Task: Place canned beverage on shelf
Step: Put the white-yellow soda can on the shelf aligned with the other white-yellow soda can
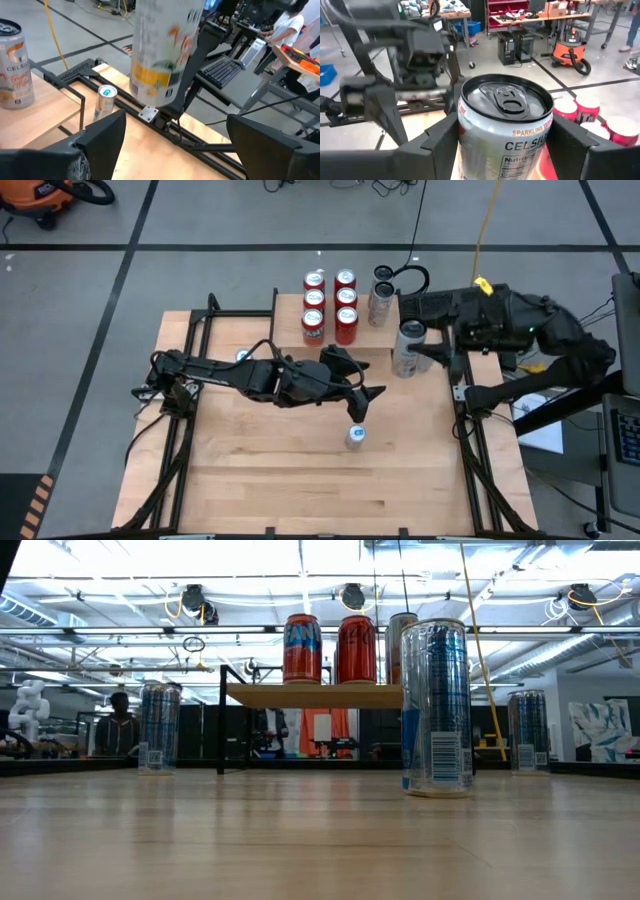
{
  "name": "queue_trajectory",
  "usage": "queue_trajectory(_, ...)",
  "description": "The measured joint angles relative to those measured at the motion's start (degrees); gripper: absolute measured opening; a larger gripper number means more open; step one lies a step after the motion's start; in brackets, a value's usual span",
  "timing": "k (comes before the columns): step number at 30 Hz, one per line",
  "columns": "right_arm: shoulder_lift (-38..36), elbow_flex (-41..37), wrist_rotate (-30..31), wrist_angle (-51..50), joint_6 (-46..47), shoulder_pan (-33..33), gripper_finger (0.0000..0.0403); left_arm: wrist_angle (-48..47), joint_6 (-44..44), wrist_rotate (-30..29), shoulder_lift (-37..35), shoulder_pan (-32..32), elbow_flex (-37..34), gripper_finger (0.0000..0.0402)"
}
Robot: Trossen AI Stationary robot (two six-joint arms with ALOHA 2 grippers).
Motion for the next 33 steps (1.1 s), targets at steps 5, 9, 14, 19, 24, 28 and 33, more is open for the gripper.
queue_trajectory(5, -8.6, -16.2, -0.2, 9.9, 0.9, -0.7, 0.0224, -0.3, -1.5, 0.0, 0.0, -0.4, 0.0, 0.0348)
queue_trajectory(9, -13.9, -26.5, -0.5, 15.7, 1.4, -2.6, 0.0225, -0.3, -2.1, 0.0, 0.0, -0.5, 0.0, 0.0348)
queue_trajectory(14, -16.9, -34.7, -5.4, 22.3, 2.0, -6.6, 0.0223, -0.6, -3.0, 0.2, 0.0, -0.5, 0.0, 0.0348)
queue_trajectory(19, -16.5, -38.1, -11.1, 26.9, 1.0, -12.2, 0.0223, -1.4, -4.5, 0.2, 0.0, -0.5, 0.0, 0.0348)
queue_trajectory(24, -14.7, -38.3, -17.8, 28.5, -1.4, -18.6, 0.0223, -1.5, -4.5, 0.2, 0.0, -0.5, -0.1, 0.0348)
queue_trajectory(28, -13.5, -38.3, -23.7, 31.2, -2.6, -24.1, 0.0223, -1.5, -4.5, 0.2, 0.0, -0.5, -0.1, 0.0348)
queue_trajectory(33, -12.3, -38.3, -28.0, 33.7, -3.6, -30.0, 0.0223, -1.6, -4.5, 0.2, 0.0, -0.5, -0.1, 0.0348)
